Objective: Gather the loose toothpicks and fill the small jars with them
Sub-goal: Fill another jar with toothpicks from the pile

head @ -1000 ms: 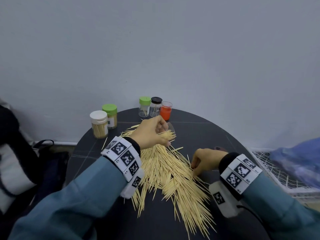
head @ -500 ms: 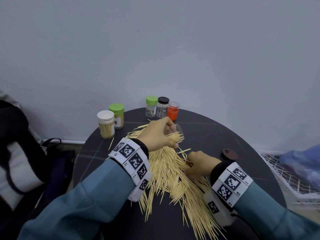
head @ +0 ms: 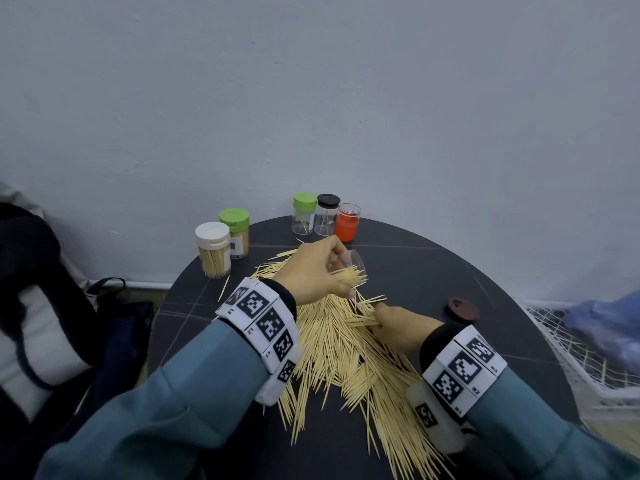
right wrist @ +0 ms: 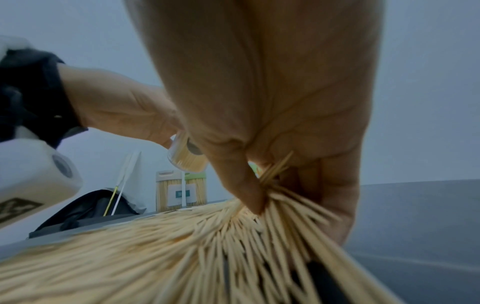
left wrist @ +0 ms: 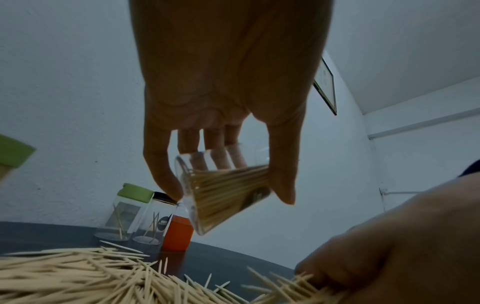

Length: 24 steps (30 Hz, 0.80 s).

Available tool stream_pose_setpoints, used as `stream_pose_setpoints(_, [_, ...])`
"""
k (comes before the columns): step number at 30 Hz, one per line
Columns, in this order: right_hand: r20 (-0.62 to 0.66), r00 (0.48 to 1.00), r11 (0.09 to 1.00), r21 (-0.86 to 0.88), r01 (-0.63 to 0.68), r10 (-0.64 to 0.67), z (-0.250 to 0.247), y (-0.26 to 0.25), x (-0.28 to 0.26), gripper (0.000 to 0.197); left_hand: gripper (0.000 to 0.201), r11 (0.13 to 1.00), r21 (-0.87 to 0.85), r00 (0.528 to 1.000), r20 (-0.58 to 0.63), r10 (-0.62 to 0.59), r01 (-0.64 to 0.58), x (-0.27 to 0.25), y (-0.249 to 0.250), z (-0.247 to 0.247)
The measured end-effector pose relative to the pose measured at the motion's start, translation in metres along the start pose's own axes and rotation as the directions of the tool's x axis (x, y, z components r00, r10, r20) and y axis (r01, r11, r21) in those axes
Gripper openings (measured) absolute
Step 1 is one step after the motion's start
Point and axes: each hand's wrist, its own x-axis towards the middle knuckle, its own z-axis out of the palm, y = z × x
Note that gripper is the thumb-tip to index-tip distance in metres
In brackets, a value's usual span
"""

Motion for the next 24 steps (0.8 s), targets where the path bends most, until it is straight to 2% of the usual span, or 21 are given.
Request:
stream_pose_setpoints(4, [-0.009,1.0,0.994,0.109,0.001,0.0,-0.0002,0.002,0.0003,0.03,0.041,1.0,-0.005,1.0,0.004,-0.002,0.002,-0.0005,0.0007,-0.0006])
stream_pose_setpoints(8, [-0.027,1.0,0.988,0.154,-0.008,0.012,-0.0015,0.0011,-0.0023,0.041,0.04,1.0,0.003,1.0,0.01,0.001,-0.001,-0.0009,0.0011,-0.0002])
stream_pose_setpoints(9, [-0.02,1.0,0.989,0.146,0.007,-0.005,-0.0013,0.0007,-0.0028,0.038,0.04,1.0,0.003,1.0,0.01,0.001,-0.001,-0.0009,0.0011,0.0])
stream_pose_setpoints(12, [-0.037,0.998,0.988,0.146,0.047,-0.042,-0.0032,0.0005,-0.0037,0.008,0.04,1.0,0.0,1.0,0.004,0.001,-0.001,-0.001,0.0008,-0.0003])
stream_pose_setpoints(19, [-0.028,0.991,0.988,0.08,0.13,-0.128,-0.007,0.0052,-0.0059,0.022,0.04,1.0,-0.002,1.0,0.006,-0.007,0.007,-0.0022,0.0008,-0.0007])
stream_pose_setpoints(22, [-0.042,0.988,0.981,0.118,0.153,-0.149,-0.0083,0.0058,-0.0061,0.022,0.04,1.0,0.002,1.0,0.009,-0.011,0.011,-0.0021,0.001,-0.0009])
stream_pose_setpoints(24, [-0.052,0.984,0.959,0.221,0.175,-0.168,-0.008,0.0088,-0.004,0.018,0.04,1.0,0.0,1.0,0.006,-0.016,0.016,-0.0018,0.0007,-0.0006])
